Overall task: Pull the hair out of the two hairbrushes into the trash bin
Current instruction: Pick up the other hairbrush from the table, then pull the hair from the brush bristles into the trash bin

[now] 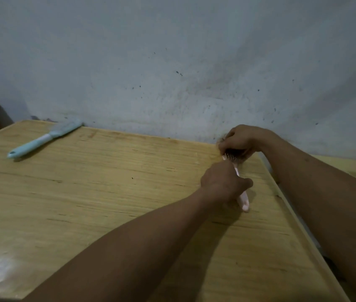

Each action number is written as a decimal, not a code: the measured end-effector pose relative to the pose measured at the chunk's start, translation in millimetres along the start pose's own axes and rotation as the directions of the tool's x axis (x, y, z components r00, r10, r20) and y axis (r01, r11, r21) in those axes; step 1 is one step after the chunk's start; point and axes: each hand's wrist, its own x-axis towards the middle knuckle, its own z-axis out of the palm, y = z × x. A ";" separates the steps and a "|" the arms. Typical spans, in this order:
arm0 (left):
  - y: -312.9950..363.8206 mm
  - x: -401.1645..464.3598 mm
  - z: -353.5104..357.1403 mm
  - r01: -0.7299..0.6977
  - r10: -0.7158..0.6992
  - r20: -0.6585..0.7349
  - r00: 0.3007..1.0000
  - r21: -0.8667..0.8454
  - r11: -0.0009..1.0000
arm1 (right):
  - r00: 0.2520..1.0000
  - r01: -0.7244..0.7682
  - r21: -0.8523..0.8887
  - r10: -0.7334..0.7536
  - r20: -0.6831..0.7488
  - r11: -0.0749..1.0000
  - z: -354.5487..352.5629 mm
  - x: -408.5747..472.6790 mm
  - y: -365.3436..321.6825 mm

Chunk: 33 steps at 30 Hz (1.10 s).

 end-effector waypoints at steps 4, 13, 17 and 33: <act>-10.4 -5.3 -24.1 0.094 -0.098 -0.006 0.995 -0.230 0.969 | 0.995 0.066 0.032 -0.064 -0.071 0.997 -4.7 -20.2 -34.6; -53.4 -36.6 -103.5 0.174 -0.265 -0.089 0.960 -0.550 0.817 | 0.976 0.219 0.096 -0.217 -0.023 0.971 18.5 -74.2 -126.4; -80.1 -64.4 -144.7 0.157 -0.292 -0.147 0.945 -0.579 0.800 | 0.957 0.287 0.102 -0.290 0.017 0.952 36.6 -100.9 -169.0; -216.3 -215.3 -260.2 0.232 -0.416 -0.559 0.717 -0.371 0.899 | 0.809 0.478 0.141 -0.497 0.314 0.867 137.1 -160.3 -326.6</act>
